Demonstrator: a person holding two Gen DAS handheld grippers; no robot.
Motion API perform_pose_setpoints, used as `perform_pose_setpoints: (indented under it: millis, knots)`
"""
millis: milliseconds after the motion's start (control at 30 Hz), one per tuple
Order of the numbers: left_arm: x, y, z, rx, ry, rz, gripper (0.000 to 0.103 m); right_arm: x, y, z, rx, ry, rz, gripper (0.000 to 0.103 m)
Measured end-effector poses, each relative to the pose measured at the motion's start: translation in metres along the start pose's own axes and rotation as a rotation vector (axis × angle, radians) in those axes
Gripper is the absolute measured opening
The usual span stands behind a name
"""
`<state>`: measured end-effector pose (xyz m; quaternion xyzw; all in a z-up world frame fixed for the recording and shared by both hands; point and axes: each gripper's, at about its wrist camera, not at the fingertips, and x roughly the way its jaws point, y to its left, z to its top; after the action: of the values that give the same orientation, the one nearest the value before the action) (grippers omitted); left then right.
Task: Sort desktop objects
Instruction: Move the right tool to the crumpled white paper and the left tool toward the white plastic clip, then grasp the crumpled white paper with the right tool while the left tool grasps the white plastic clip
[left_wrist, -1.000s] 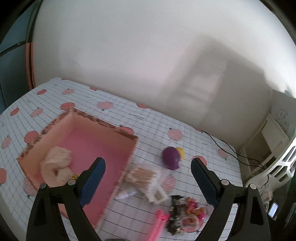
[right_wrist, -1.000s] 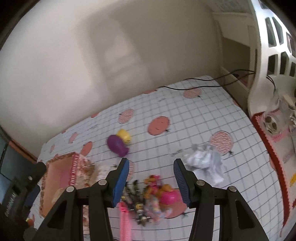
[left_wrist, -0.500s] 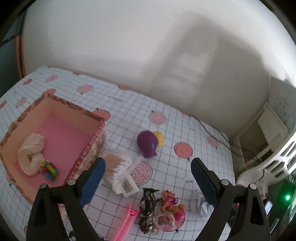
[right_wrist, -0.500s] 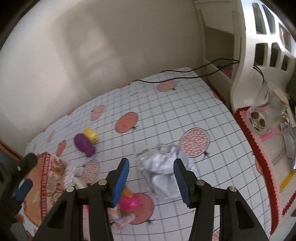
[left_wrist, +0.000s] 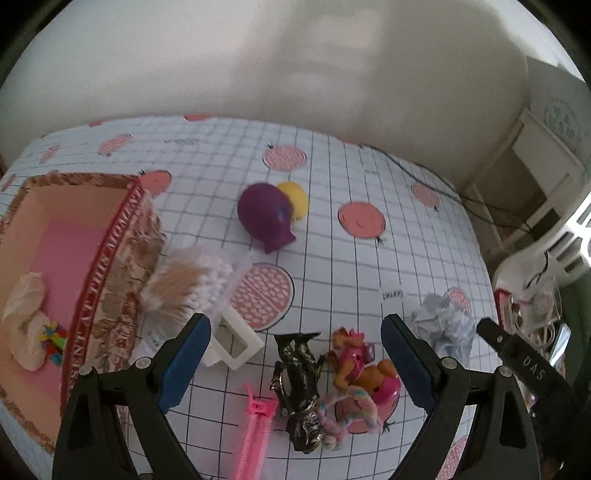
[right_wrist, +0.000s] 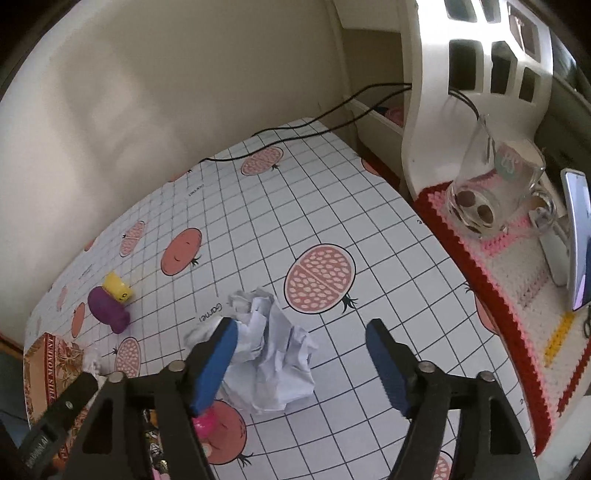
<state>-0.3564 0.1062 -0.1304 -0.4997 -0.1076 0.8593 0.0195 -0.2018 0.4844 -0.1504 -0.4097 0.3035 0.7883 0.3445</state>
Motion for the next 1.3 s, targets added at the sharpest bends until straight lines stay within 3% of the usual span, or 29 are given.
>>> perform_pose_setpoints:
  millis: [67, 167, 367, 500, 933, 1167, 1300]
  knots:
    - [0.004, 0.001, 0.0, 0.028, 0.02, 0.004, 0.094, 0.004, 0.001, -0.001, 0.014, 0.009, 0.009, 0.081]
    - [0.006, 0.005, 0.0, 0.049, 0.027, -0.001, 0.094, 0.011, 0.006, -0.003, 0.025, 0.028, 0.017, 0.095]
    - [0.01, 0.023, 0.003, 0.033, 0.047, 0.003, 0.094, 0.024, 0.024, -0.01, 0.004, 0.045, 0.034, 0.099]
    - [0.013, 0.03, 0.0, 0.04, 0.072, -0.011, 0.094, 0.033, 0.036, -0.016, -0.036, 0.049, -0.001, 0.102]
    - [0.028, 0.049, -0.004, -0.023, 0.136, -0.034, 0.093, 0.046, 0.049, -0.026, -0.068, 0.091, -0.045, 0.101]
    - [0.035, 0.053, -0.011, -0.074, 0.173, -0.039, 0.089, 0.046, 0.046, -0.025, -0.051, 0.11, -0.045, 0.083]
    - [0.04, 0.063, -0.014, -0.174, 0.174, -0.069, 0.083, 0.044, 0.045, -0.025, -0.042, 0.113, -0.04, 0.08]
